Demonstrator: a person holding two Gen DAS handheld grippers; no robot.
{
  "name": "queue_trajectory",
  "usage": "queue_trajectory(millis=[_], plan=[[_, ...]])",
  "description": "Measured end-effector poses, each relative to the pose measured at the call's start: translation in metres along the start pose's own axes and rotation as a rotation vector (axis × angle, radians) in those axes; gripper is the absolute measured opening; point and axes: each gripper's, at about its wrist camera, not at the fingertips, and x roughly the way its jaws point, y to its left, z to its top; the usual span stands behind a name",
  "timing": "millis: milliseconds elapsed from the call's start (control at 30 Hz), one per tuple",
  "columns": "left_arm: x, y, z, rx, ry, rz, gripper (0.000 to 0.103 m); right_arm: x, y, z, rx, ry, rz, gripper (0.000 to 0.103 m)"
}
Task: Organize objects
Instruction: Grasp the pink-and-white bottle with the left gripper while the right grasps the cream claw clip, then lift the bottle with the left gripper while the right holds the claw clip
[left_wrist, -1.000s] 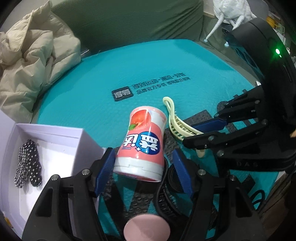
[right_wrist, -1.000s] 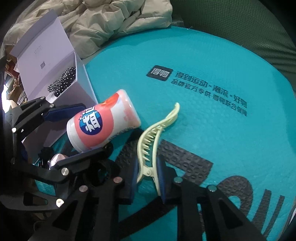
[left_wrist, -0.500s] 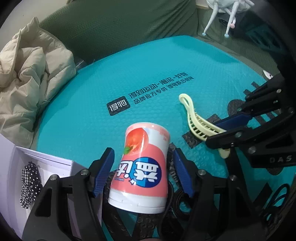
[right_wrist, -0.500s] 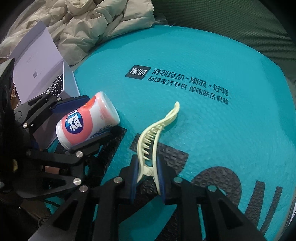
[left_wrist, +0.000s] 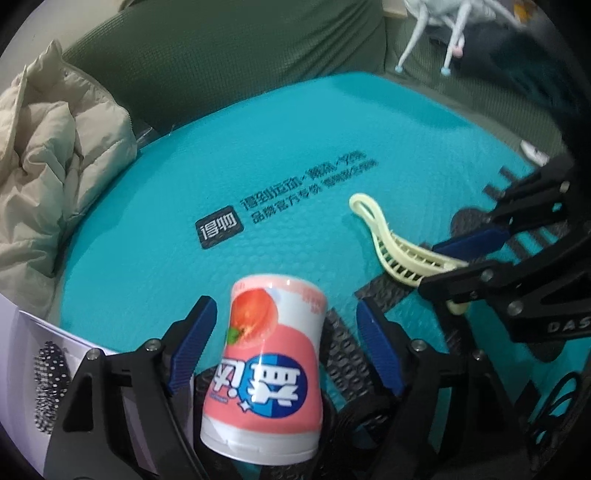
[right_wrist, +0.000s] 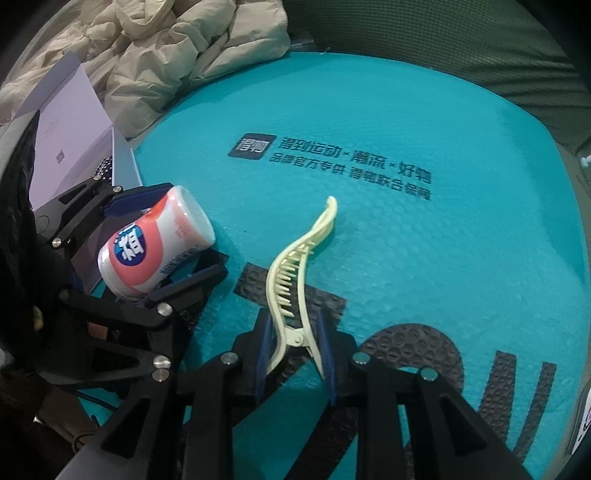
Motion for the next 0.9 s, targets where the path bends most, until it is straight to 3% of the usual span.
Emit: queue_trajectory(millis=[100,233,333,567,667,800,900], plan=[[-0.001,0.008,0.005,-0.039,-0.011,-0.045,0.074,0.000,-0.003,0.000,0.015,-0.003,-0.007,0.024],[0.000,0.019,0.007,-0.079,-0.038,-0.070,0.061,0.001,-0.001,0.001,0.021,-0.004,-0.018,0.024],[-0.002,0.024,0.009,-0.101,-0.056,-0.091,0.056,-0.001,-0.002,-0.001,0.035,-0.008,-0.021,0.024],[-0.009,0.026,0.009,-0.097,-0.078,-0.090,0.055,-0.003,0.001,-0.001,0.031,-0.014,-0.046,0.024],[-0.021,0.030,0.009,-0.123,-0.122,-0.118,0.055,-0.005,0.000,-0.001,0.029,-0.019,-0.054,0.024],[-0.041,0.018,0.009,-0.062,-0.187,-0.157,0.055,-0.008,-0.001,0.001,0.037,-0.026,-0.051,0.024],[-0.042,0.010,0.008,-0.032,-0.186,-0.144,0.056,-0.008,0.001,0.002,0.031,-0.028,-0.047,0.024]])
